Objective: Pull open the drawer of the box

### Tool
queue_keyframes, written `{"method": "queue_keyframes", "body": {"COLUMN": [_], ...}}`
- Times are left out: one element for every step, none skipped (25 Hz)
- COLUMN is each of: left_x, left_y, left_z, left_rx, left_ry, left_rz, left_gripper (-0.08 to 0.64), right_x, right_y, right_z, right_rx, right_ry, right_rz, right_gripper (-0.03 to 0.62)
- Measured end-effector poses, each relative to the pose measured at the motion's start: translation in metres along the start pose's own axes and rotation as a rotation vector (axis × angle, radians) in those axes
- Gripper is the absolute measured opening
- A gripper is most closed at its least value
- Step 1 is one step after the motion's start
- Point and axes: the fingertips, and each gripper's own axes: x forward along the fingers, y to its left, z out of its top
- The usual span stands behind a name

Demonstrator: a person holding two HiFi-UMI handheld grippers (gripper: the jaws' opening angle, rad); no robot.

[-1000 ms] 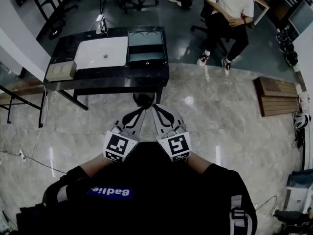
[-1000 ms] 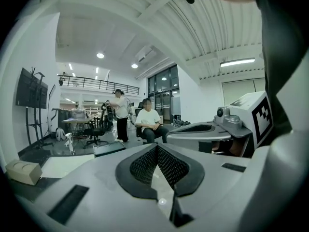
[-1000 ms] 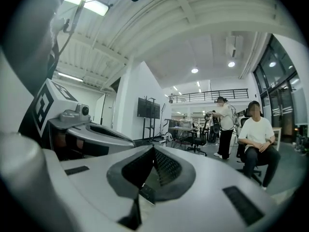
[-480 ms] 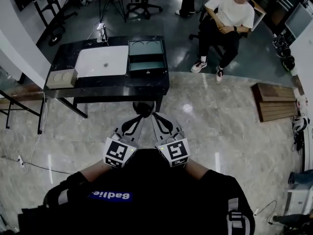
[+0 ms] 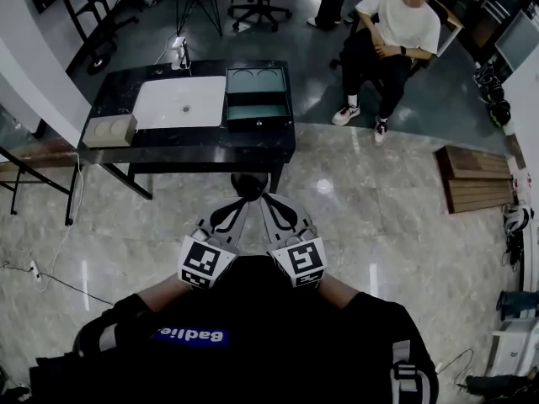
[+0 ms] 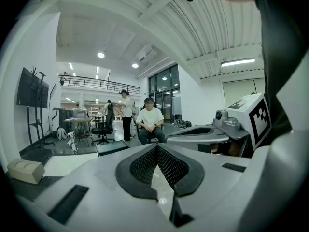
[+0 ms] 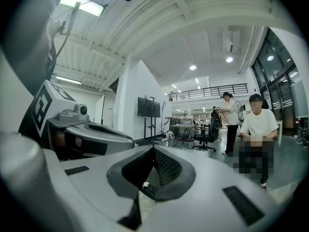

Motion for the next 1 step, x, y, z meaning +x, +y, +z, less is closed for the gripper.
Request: {"method": "queue_keyframes", "body": {"left_x": [-0.0003], "left_y": [0.0003], "left_z": [-0.0001], "left_rx": [0.001], "left_ry": [0.0], "left_rz": [0.0], "left_gripper": [-0.009], "right_x": [0.0004], "right_y": [0.0005], "right_z": [-0.0001], "right_rx": [0.001], "right_ry": [0.0], "right_rz": [0.001], "right_gripper": [0.002]}}
